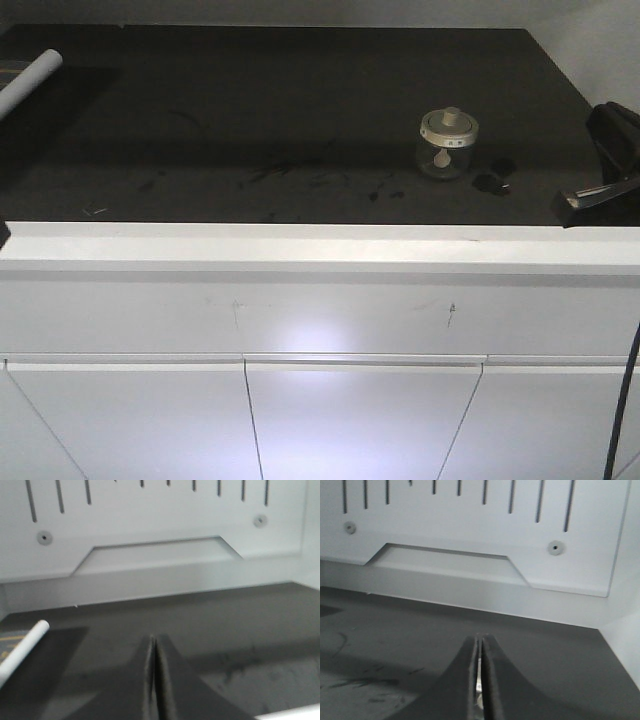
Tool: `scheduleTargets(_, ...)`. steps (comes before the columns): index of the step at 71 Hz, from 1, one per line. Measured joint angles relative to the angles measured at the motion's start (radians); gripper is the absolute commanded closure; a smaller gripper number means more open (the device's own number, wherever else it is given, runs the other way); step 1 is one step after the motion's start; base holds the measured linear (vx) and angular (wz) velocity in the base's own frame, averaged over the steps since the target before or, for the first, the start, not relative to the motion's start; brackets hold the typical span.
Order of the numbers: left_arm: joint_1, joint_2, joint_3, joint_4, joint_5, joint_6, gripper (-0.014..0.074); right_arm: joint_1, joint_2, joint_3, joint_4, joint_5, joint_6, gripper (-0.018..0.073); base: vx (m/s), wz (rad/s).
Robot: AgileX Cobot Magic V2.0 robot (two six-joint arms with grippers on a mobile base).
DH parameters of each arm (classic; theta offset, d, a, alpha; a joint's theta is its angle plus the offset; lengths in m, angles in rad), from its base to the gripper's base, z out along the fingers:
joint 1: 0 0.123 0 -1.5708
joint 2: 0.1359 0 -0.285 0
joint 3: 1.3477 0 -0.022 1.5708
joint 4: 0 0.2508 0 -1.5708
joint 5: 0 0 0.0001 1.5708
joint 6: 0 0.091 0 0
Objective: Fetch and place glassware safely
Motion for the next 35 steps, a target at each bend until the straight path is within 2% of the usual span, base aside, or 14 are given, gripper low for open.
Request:
scheduleTargets(8,-0.01,-0.101,0.081,0.032,0.035,-0.004,0.0603,0.0,-0.003,0.001,-0.088,0.008,0.068,0.0563,0.0,0.0)
scheduleTargets(20,-0.01,-0.185,0.168,0.039,0.054,-0.004,0.0603,0.0,-0.003,0.001,-0.22,0.012,0.155,0.0563,0.0,0.0)
scheduleTargets(35,-0.01,-0.196,0.184,0.039,0.059,-0.007,0.0603,0.0,-0.003,0.001,-0.269,0.012,0.173,0.0544,0.0,0.0)
